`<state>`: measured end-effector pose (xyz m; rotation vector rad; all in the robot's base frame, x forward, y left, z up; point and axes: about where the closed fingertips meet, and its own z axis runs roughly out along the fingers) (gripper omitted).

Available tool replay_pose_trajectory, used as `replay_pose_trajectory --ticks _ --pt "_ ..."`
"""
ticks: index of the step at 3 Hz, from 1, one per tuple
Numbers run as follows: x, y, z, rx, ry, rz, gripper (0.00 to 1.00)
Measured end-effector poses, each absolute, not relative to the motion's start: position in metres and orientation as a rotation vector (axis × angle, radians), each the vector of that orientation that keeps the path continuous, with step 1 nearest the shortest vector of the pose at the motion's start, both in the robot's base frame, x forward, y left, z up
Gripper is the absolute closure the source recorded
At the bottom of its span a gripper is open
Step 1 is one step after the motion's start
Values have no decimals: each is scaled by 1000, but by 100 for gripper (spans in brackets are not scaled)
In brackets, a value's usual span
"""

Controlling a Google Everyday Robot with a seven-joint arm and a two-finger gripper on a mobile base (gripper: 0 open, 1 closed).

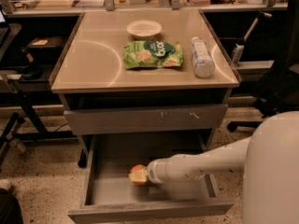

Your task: Place orange into middle drawer

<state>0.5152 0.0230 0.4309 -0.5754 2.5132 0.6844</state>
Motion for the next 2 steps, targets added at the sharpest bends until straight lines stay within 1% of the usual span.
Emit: replay_pose_trajectory --ticks 1,2 --pt "515 21 415 -554 2537 694 100" --pt "512 11 379 -505 2605 694 100"
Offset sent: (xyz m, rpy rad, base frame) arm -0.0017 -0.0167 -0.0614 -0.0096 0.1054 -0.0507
